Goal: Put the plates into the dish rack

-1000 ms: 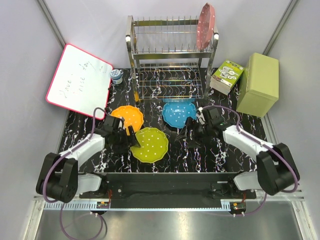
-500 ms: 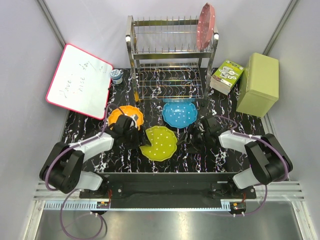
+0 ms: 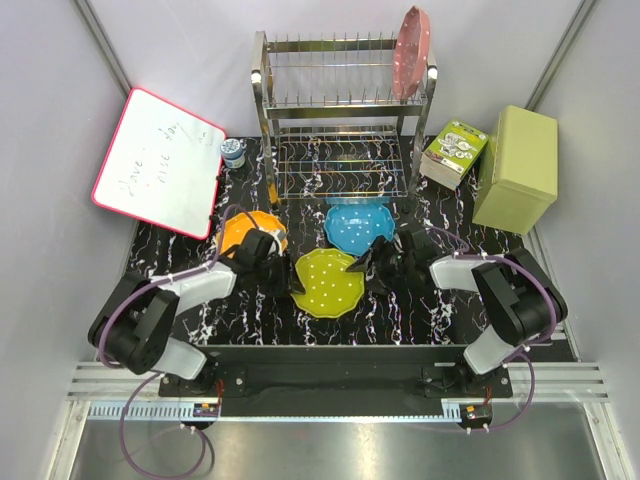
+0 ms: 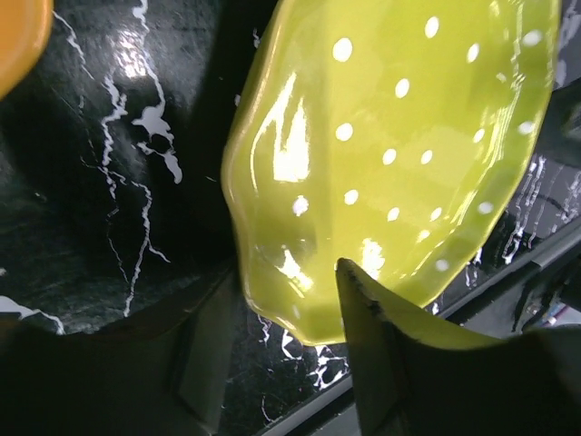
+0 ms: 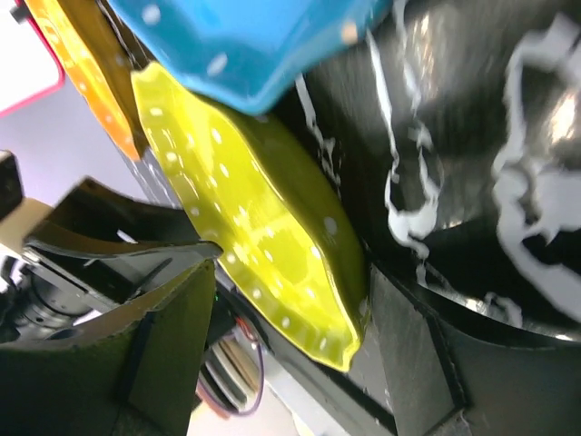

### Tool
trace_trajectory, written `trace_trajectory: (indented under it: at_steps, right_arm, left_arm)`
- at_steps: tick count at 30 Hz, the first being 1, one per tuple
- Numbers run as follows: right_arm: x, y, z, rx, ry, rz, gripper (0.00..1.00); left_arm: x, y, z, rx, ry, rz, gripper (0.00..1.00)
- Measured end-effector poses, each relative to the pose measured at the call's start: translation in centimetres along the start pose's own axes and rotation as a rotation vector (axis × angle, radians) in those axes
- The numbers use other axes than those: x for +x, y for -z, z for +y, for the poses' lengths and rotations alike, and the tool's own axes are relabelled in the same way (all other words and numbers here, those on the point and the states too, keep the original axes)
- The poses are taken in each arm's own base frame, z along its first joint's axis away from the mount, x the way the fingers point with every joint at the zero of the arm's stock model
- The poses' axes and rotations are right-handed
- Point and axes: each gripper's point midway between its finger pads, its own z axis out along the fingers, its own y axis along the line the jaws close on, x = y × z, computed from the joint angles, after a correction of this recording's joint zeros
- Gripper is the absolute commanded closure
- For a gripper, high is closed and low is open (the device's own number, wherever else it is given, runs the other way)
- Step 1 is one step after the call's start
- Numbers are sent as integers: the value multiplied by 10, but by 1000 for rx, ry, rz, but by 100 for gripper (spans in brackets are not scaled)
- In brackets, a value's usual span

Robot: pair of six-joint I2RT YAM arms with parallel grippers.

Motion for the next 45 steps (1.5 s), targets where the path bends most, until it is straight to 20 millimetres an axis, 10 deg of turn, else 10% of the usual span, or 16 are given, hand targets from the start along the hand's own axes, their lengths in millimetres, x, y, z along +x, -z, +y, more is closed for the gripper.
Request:
trace_trajectory:
  at_steps: [6,9,16,25,29,30,34,40,45]
  right_arm:
    - [-19,-1,2,-16,35,-72,30]
    - [-24,1,1,-30,56,-99,32]
    - [-8,1,-2,-59,81,-48,33]
    - [2,-4,-9,-66,145,4,73]
    - [3,-2,-9,-73,204,4,100]
    - [3,0,-8,-69,206,2,100]
    - [7,14,9,-73,252,5,100]
    - [24,64,49,-78,462,10,100]
    - [17,114,92,-65,680,-85,100]
  left_arm:
    - [-4,-8,1,-19,13,20,76]
    - [-6,-11,0,-19,24,28,100]
    - [-10,-18,-7,12,43,8,100]
    - [4,-13,-10,47,16,-6,100]
    - [4,-14,-10,25,28,21,77]
    - [4,-14,-11,24,20,27,59]
    - [6,-13,-19,27,-80,51,40]
    - [-10,8,-14,-12,-232,35,32]
    - [-83,86,-28,-15,-374,-235,30]
